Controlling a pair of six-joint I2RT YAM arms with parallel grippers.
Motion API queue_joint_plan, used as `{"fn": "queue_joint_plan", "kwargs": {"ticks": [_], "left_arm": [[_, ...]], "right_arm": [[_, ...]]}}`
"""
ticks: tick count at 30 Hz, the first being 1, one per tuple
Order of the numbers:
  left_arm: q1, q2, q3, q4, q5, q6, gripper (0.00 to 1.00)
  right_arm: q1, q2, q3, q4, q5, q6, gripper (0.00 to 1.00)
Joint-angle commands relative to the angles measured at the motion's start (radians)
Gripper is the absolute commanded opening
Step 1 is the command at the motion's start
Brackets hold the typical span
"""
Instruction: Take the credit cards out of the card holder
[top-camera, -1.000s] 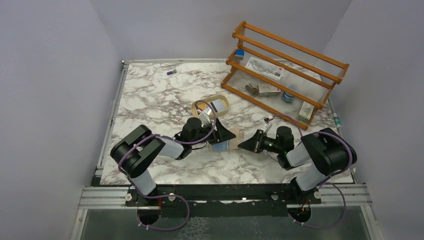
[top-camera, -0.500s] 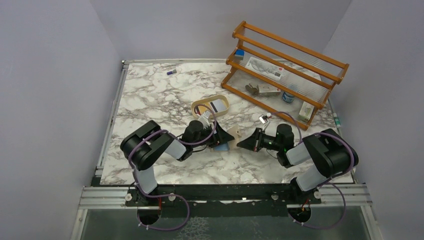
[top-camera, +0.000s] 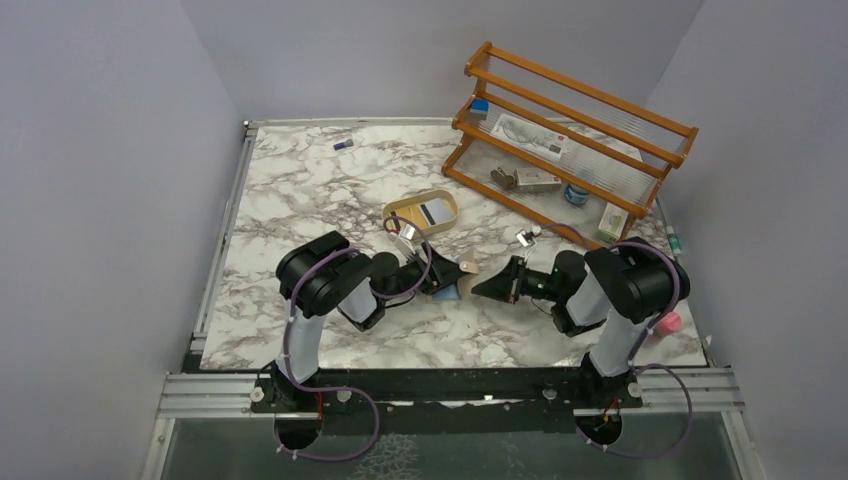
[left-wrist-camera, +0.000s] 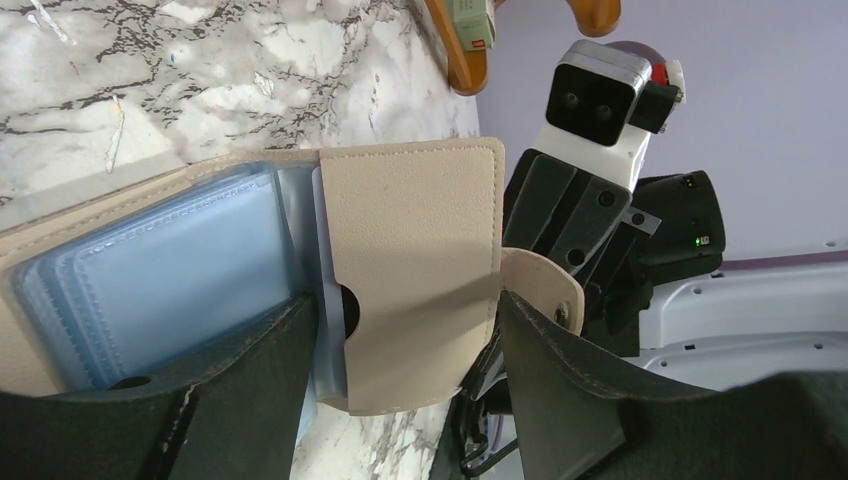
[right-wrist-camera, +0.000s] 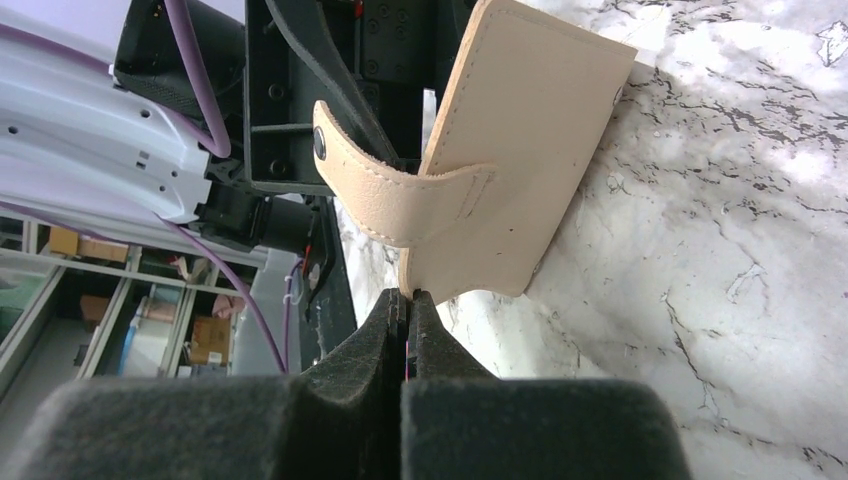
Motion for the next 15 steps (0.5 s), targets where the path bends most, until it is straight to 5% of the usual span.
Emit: {"fn": "queue_joint_plan", "kwargs": {"ticks": [1,7,15], "left_arm": [[-0.004,0.018,-0.001,0.145,0.032,-0.039,0.67],[-0.004,0.014,-0.048,0.141,0.005,-0.034,0.67],[-0.002,-0.121,-0.095,-0.093,-0.074,0.074,0.67]], "right_arm": [[0.001,0.063,-0.016,0.118,-0.046,0.037,0.01],[0.000,0.007,-0.002,-0.025,0.007,-0.020,0.01],[-0.003,-0.262,0.057,-0.624,0.232,-0.194,0.01]]}}
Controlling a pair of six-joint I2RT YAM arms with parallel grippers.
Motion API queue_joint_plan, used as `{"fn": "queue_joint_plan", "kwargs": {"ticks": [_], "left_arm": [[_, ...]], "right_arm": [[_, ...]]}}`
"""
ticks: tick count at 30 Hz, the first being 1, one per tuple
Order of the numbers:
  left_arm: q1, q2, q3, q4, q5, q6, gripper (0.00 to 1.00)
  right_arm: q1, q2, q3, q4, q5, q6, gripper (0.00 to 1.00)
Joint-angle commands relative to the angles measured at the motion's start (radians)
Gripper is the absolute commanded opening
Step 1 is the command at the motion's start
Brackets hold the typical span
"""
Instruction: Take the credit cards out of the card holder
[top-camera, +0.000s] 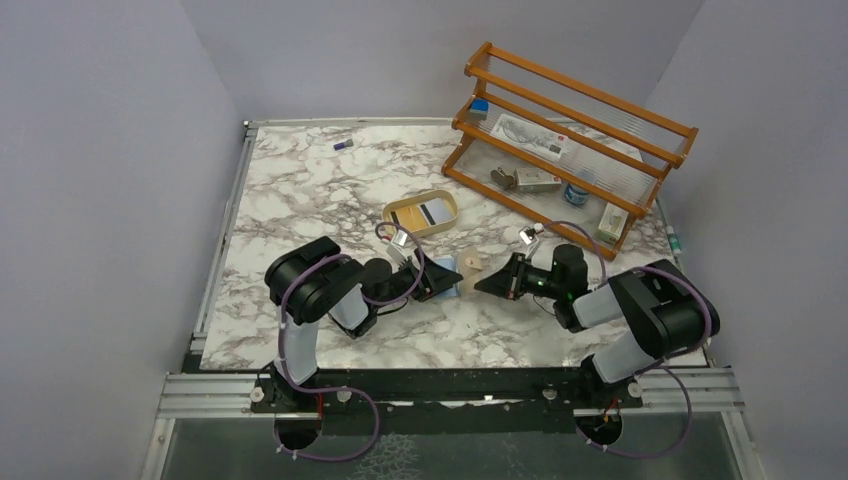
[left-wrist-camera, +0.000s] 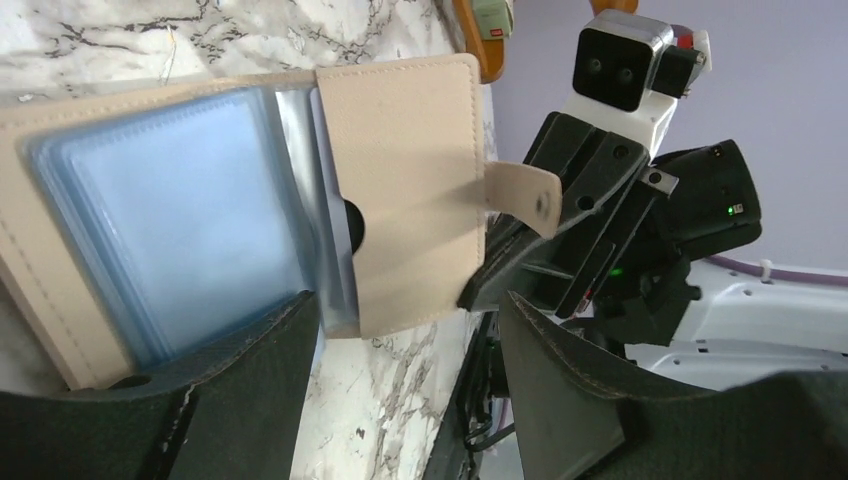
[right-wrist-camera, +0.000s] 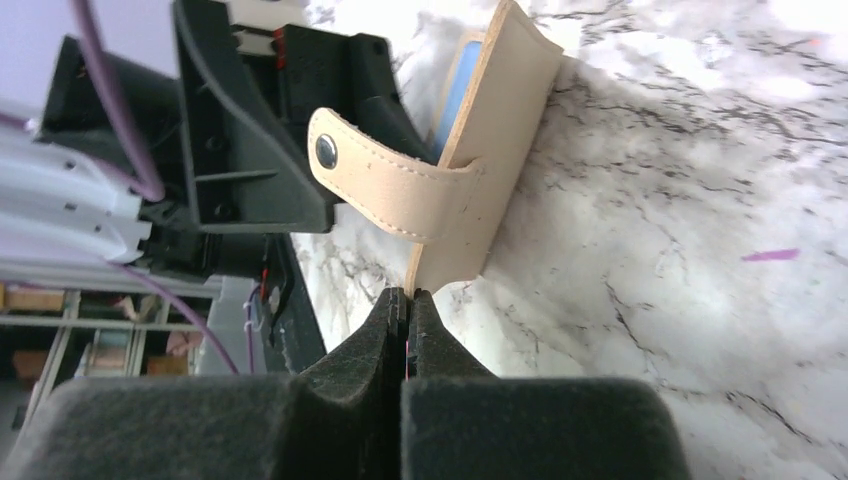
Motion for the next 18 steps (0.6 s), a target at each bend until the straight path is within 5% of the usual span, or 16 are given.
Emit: {"fn": "queue_joint_plan", "kwargs": {"ticks": [1,7,18], "left_arm": [[-0.003,-0.077,-0.002,-0.100,-0.052,0.074,0.67],[-0.004,-0.053,0.011,-0.119,-0.061,0.070,0.67],[-0.010,-0.140,-0.035,-0.226,-0.110,0.097,0.67]], "right_arm": [[-0.004,-0.110,0.053,-0.388,0.165,-0.122,0.01],[-0.017,-0.072,0.110,-0.555,0.272,-0.138,0.01],[-0.021,0.115,0.161,-0.480,0.191,-0.127,0.01]]}}
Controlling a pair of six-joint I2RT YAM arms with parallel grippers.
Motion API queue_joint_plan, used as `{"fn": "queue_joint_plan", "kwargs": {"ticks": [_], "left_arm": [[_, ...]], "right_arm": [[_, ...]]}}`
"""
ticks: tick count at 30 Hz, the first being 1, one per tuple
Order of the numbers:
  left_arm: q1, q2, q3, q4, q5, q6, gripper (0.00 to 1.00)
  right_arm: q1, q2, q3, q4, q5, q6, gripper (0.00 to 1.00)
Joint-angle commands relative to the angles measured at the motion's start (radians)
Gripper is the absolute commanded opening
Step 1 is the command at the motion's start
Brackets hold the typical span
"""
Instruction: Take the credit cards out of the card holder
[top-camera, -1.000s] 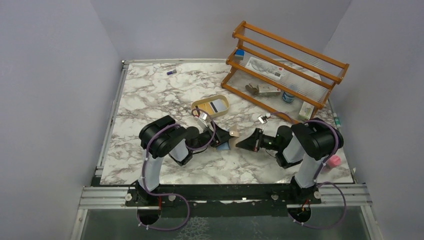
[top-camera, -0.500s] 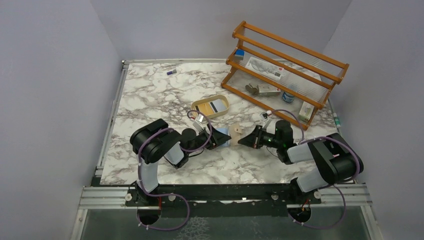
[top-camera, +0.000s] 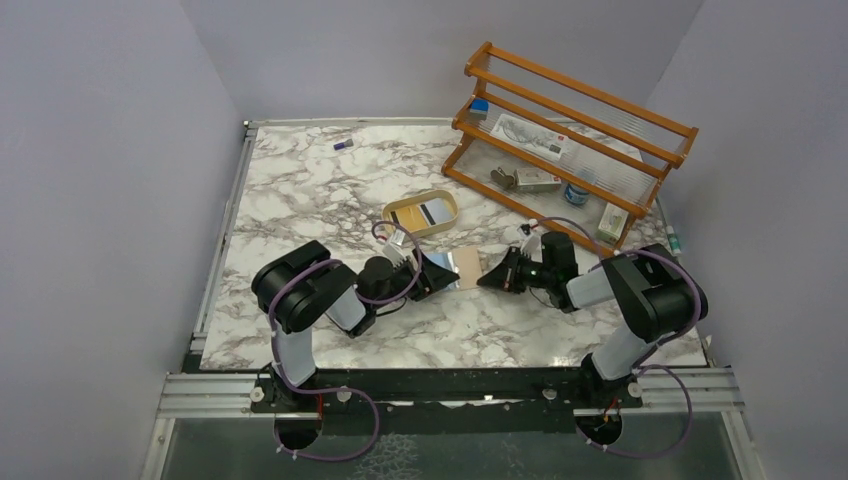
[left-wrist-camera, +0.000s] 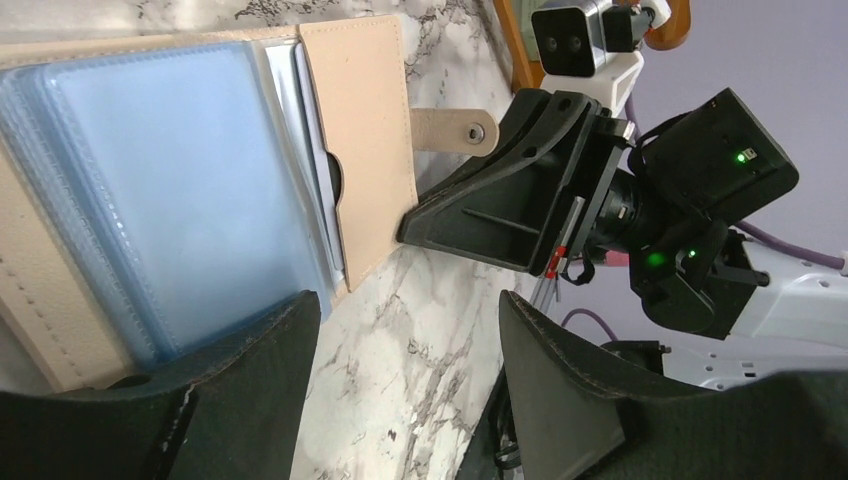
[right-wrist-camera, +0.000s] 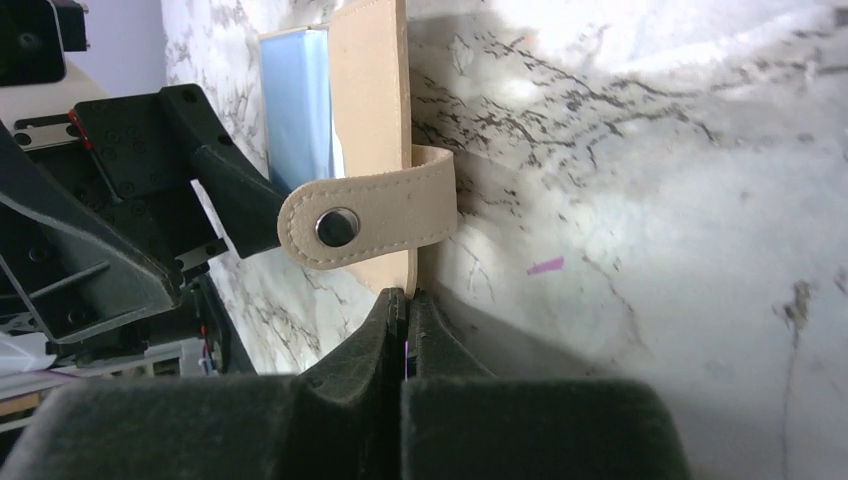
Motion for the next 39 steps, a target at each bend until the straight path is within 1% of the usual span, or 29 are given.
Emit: {"fn": "queue_joint_plan", "kwargs": {"ticks": [1,5,10,15,18,24,35,39], "left_arm": [[-0.006,-0.052,-0.024,-0.076,-0.042,0.033,0.67],[-0.006,-0.067,0.021,-0.085,-0.015,0.017,0.67],[-0.004,-0.066,0.058,-0.099,-0.020,-0.011,0.67],[0.000,-0.063,0.052,-0.106,-0.086,-0.033,0.67],[0.001,-0.065,0.049,-0.142,-0.125,-0.039,0.67],[0.004,-0.098,0.038,-0.220,-0.223,0.004,0.67],[0.006,-0.006,0.104,-0.236,-0.241,-0.012,0.67],[0.006,-0.013,0.128,-0.296,-0.243,0.008,0.67]], "right_arm": [[-0.002,0.109,0.020,-0.024,-0.018,-0.035,0.01],[-0.002,0.183,0.045,0.004,-0.063,-0.045,0.01],[-0.002,0.220,0.047,0.031,-0.082,-0.045,0.01],[-0.002,0.216,0.045,0.040,-0.096,-0.045,0.01],[-0.002,0.209,0.042,0.047,-0.102,-0.045,0.01],[-0.002,0.207,0.038,0.074,-0.128,-0.039,0.01],[-0.002,0.185,0.021,0.117,-0.167,-0.035,0.01],[-0.002,0.178,0.021,0.136,-0.196,-0.026,0.01]]}}
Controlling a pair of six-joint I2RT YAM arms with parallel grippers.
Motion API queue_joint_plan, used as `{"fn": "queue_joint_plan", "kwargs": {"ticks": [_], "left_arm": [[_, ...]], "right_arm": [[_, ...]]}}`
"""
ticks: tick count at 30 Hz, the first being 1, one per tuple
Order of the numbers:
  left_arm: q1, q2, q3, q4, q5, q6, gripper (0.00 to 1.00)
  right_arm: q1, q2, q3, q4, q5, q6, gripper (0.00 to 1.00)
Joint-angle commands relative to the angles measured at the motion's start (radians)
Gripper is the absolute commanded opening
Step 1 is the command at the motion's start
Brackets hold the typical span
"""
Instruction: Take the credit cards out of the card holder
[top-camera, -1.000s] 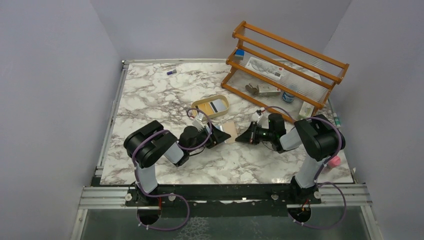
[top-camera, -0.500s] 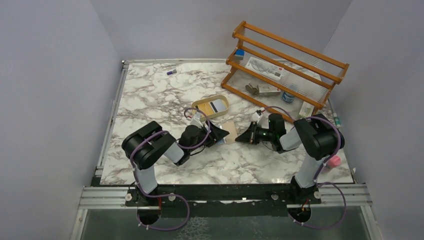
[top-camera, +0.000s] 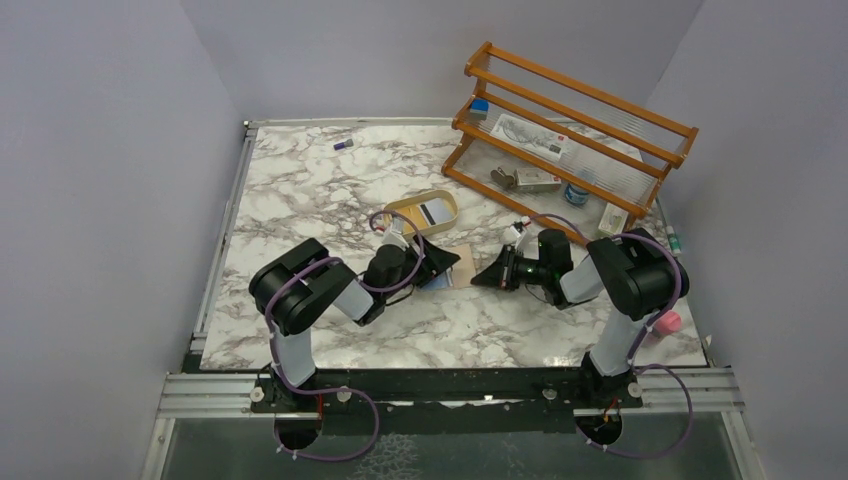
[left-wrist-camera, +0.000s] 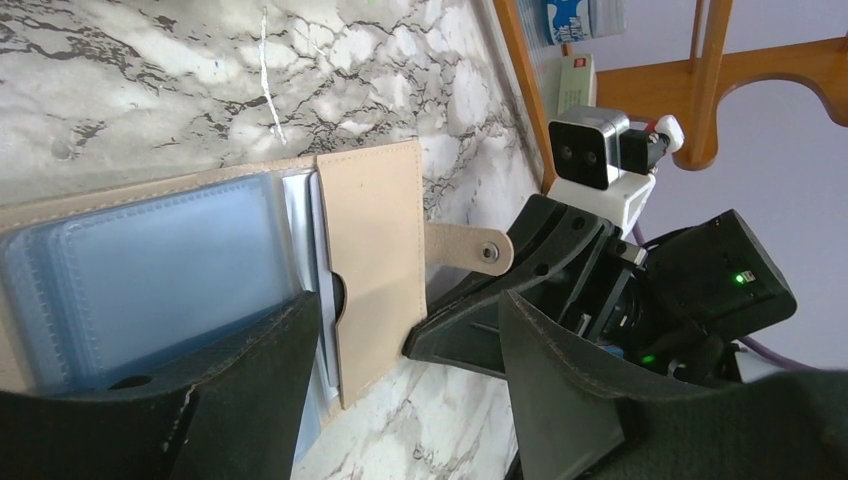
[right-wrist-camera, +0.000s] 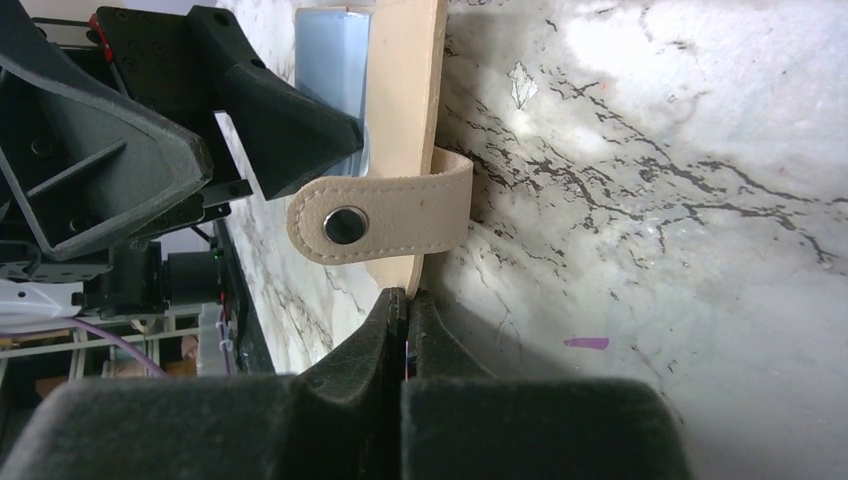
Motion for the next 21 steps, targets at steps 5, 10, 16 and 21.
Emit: {"fn": "queue_joint_plan", "kwargs": {"ticks": [5,10,16,21], "left_arm": [[0.000,-0.001,0.070,-0.218,-0.049,0.074,0.67],[-0.012,0.013,0.087,-0.256,-0.042,0.086,0.67],[-0.020,0.017,0.097,-0.333,-0.049,0.103,0.67],[-0.019,-0.024,0.103,-0.417,-0.083,0.146,0.67]], "right_arm": [[0.002,0.000,-0.024,0.001,-0.099,0.000,0.01],[0.002,0.036,-0.007,0.073,-0.160,0.052,0.01],[0.002,0.061,-0.012,0.188,-0.201,0.138,0.01],[0.001,0.036,-0.013,0.248,-0.233,0.190,0.01]]}}
